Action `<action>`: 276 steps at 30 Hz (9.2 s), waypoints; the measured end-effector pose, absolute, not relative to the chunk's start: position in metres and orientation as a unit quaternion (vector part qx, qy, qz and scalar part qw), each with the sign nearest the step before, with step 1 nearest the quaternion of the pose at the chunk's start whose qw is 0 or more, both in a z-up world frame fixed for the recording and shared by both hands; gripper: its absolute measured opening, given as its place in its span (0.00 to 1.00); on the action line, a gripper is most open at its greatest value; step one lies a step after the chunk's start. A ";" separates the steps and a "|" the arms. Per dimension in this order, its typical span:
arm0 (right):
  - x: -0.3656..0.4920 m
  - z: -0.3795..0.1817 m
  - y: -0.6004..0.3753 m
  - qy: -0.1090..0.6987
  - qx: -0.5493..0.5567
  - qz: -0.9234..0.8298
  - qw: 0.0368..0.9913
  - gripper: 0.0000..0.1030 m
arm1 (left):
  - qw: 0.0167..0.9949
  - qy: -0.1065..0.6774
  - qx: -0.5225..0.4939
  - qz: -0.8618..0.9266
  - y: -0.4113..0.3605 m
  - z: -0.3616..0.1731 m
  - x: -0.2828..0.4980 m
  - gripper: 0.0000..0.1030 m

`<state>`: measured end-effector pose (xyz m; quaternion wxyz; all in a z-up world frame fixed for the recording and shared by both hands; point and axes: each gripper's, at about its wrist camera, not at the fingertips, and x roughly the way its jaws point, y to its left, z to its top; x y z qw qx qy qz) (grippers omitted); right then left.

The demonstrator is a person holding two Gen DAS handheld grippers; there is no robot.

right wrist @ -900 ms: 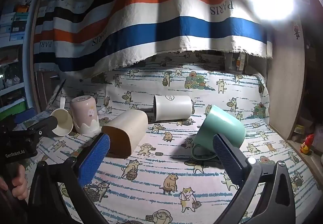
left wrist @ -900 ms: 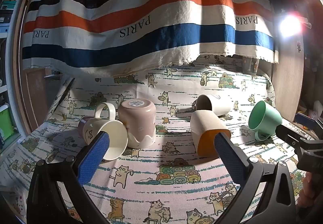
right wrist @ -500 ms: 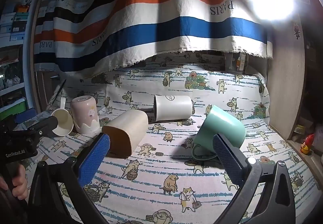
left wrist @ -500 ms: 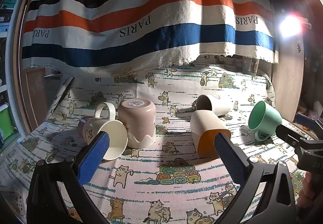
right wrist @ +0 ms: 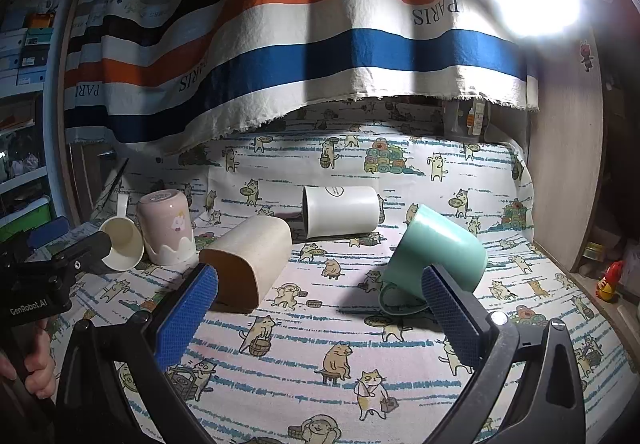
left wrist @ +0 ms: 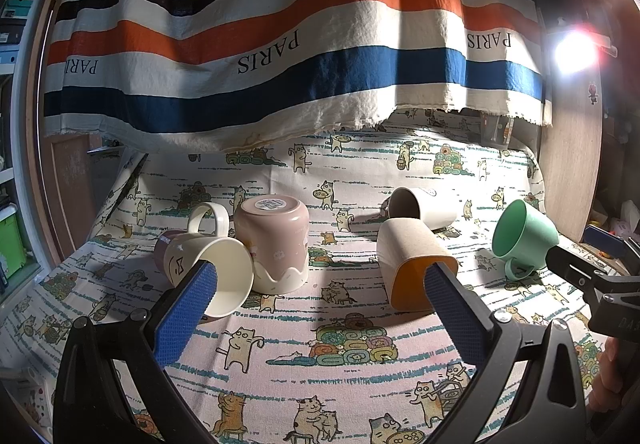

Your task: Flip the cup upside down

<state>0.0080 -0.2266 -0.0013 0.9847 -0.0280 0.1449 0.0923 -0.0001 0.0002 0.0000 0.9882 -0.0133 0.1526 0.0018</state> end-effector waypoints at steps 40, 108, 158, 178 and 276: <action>0.007 0.001 -0.227 0.143 -0.029 0.092 0.985 1.00 | 0.988 0.153 -0.015 0.008 0.003 0.001 0.000 1.00; -0.014 0.099 -0.254 0.030 -0.086 0.016 0.996 1.00 | 0.981 0.186 0.046 -0.007 -0.054 0.098 0.041 1.00; 0.148 0.041 -0.283 0.258 0.001 0.008 0.966 0.66 | 0.868 0.488 -0.041 -0.081 -0.086 -0.013 0.214 0.66; 0.133 0.051 -0.286 0.213 0.014 0.022 0.977 0.68 | 0.919 0.378 0.027 -0.108 -0.102 0.043 0.127 0.65; -0.010 0.008 -0.231 0.131 -0.040 0.094 0.986 1.00 | 0.989 0.141 -0.002 -0.039 0.005 0.007 -0.010 1.00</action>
